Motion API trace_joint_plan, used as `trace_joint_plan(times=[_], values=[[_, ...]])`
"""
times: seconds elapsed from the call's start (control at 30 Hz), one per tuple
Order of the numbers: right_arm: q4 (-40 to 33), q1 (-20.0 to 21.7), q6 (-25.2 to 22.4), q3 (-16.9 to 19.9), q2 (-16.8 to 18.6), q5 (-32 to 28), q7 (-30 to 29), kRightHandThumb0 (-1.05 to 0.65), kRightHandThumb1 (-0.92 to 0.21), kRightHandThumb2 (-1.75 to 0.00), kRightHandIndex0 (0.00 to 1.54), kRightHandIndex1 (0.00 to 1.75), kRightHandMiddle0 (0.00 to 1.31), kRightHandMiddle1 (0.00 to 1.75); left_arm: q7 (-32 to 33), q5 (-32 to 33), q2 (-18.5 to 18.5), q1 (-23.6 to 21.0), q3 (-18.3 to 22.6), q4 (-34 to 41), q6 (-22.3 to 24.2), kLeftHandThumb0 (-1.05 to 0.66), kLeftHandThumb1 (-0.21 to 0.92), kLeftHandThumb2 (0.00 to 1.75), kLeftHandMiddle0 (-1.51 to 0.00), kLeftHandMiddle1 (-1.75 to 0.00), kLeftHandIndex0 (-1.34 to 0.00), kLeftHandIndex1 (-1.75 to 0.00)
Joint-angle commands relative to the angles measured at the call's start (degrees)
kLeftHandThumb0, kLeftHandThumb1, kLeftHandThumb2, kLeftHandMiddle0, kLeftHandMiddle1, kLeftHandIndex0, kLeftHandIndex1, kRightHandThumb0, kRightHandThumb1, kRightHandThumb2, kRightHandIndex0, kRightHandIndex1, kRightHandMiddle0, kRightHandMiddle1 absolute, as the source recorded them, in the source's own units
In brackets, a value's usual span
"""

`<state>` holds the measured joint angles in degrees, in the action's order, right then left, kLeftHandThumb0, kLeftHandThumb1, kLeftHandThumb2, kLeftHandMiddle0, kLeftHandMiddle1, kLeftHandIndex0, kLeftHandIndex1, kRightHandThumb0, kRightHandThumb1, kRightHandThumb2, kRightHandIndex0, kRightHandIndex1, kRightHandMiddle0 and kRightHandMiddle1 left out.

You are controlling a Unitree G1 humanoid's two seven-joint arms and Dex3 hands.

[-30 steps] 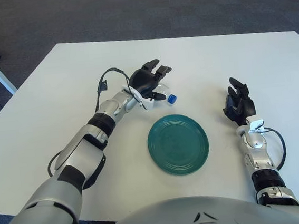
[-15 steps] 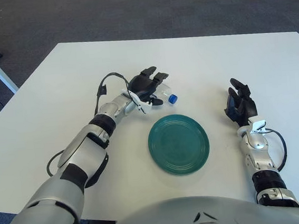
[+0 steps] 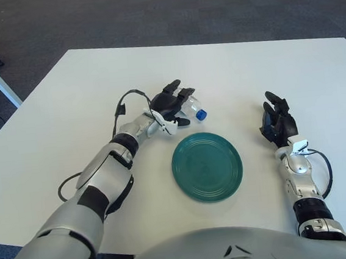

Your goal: Put the bottle into the plate.

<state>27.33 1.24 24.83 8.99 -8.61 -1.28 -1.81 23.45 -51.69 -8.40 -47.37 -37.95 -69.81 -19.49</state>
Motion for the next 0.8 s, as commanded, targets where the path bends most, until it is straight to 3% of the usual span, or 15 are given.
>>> trace_joint_plan(times=[0.0, 0.47, 0.63, 0.77], values=[[3.3, -5.1, -3.1, 0.1, 0.5, 0.0, 0.3, -0.65, -0.92, -0.83, 0.22, 0.00, 0.00, 0.53, -2.0, 0.1, 0.4, 0.8, -1.2, -2.4, 0.3, -1.05, 0.92, 0.60, -0.12, 0.00, 0.00, -0.36], [1.9, -6.1, -4.1, 0.8, 0.0, -0.5, 0.8, -0.66, -0.92, -0.82, 0.24, 0.01, 0.00, 0.53, -3.8, 2.1, 2.2, 1.8, -1.8, -6.1, 2.1, -1.05, 0.92, 0.50, -0.10, 0.00, 0.00, -0.39], [0.6, -7.2, -4.2, 1.1, -0.1, -0.8, 1.1, -0.67, -0.92, -0.80, 0.24, 0.01, 0.00, 0.53, -4.0, 2.5, 3.2, 1.8, -2.0, -6.7, 3.1, -1.05, 0.92, 0.42, -0.20, -0.02, 0.00, -0.54], [-0.9, -8.2, -4.7, 1.2, -0.1, -0.8, 1.1, -0.68, -0.92, -0.79, 0.24, 0.00, 0.00, 0.53, -3.8, 1.8, 4.7, 1.9, -3.1, -8.1, 5.2, -0.99, 0.92, 0.28, -0.39, -0.06, -0.01, -0.70]])
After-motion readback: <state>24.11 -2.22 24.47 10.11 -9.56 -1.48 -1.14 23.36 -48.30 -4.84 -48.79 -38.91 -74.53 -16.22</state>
